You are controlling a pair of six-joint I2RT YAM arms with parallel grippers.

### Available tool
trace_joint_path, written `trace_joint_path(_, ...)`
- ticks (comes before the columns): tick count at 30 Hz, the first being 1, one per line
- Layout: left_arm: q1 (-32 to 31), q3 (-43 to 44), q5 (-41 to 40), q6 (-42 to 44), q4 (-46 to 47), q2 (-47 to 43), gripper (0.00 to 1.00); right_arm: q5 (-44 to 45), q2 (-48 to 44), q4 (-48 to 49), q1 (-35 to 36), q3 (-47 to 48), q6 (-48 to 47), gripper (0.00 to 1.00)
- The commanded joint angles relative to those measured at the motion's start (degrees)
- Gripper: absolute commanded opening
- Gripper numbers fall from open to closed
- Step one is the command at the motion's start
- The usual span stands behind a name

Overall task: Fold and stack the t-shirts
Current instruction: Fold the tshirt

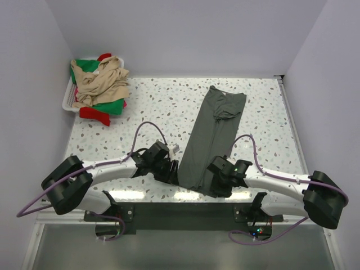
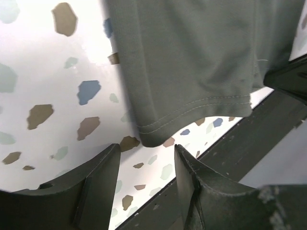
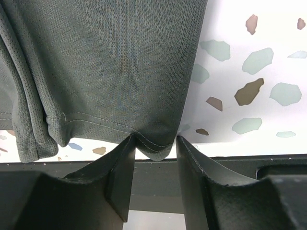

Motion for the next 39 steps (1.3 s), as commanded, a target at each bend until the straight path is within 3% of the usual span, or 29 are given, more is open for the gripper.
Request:
trace_joint_path(1,0.26,-0.58,1.98,0.94,3.30,1.39,0.54,0.32,-0.58,1.05,0.39,-0.57,1.48,0.43)
trace_joint_path(9,0.26,-1.37,4.44,0.32,7.70,4.11,0.51,0.23,-0.50,0.96,0.48,-0.75,1.57,0.38)
trace_joint_path(12,0.26,-1.45,4.71,0.50,8.31,5.96,0.41,0.14,-0.67,0.61,0.48,-0.75,1.66,0.34)
trace_joint_path(15,0.26,-1.54,4.62,0.93,8.41,7.37,0.17,0.23,-1.11,0.35,0.48,-1.10,1.92,0.27)
trace_joint_path(17,0.26,-1.72,4.27,0.85,8.23,7.46,0.01,0.23,-1.46,-0.09,0.48,-1.10,2.18,0.15)
trace_joint_path(20,0.26,-1.90,2.17,0.94,7.00,5.36,0.00,0.58,-2.51,-1.49,0.48,-1.36,2.62,0.00)
trace_joint_path(26,0.17,-1.98,-0.91,0.24,4.10,-0.36,0.00,1.11,-6.99,-4.04,0.48,-2.94,4.38,0.00)
trace_joint_path(31,0.17,-2.16,2.06,-0.47,6.29,-2.73,0.00,1.11,-8.50,-3.44,0.48,-3.74,4.74,0.00)
trace_joint_path(39,0.26,-0.23,3.30,-2.75,6.56,-6.33,0.00,2.59,-6.64,-6.77,0.48,2.49,3.06,0.00)
